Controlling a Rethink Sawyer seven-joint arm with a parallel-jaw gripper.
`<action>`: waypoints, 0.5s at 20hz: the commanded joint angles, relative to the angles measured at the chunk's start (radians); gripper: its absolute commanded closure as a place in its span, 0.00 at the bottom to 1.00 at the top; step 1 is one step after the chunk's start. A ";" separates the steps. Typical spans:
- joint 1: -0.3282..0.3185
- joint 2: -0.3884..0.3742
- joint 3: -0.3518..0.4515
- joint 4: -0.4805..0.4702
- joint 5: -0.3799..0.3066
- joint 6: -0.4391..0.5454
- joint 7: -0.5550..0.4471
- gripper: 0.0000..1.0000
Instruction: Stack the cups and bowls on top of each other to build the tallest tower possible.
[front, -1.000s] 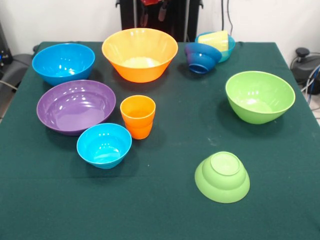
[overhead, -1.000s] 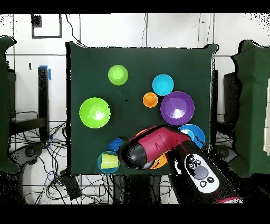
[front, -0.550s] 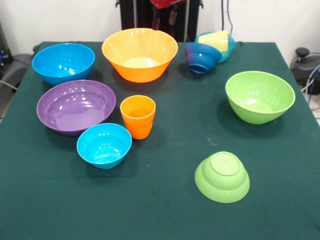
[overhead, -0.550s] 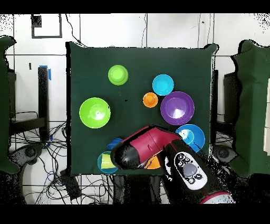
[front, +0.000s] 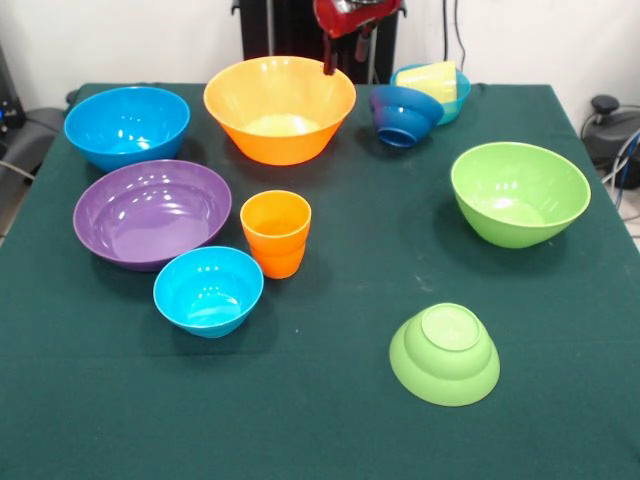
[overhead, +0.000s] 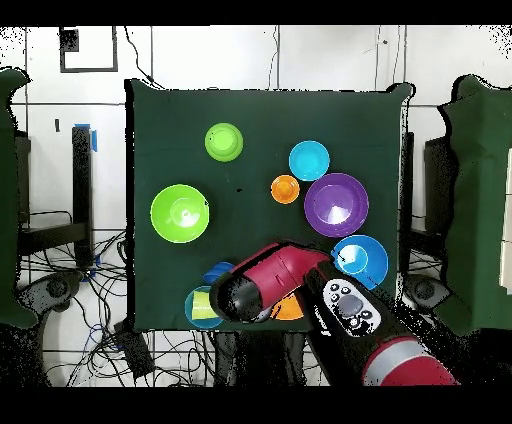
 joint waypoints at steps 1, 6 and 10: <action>0.005 0.171 -0.051 -0.091 -0.109 -0.085 0.007 0.00; 0.006 0.198 -0.061 -0.102 -0.124 -0.105 0.013 0.00; 0.008 0.225 -0.062 -0.123 -0.128 -0.109 0.007 0.00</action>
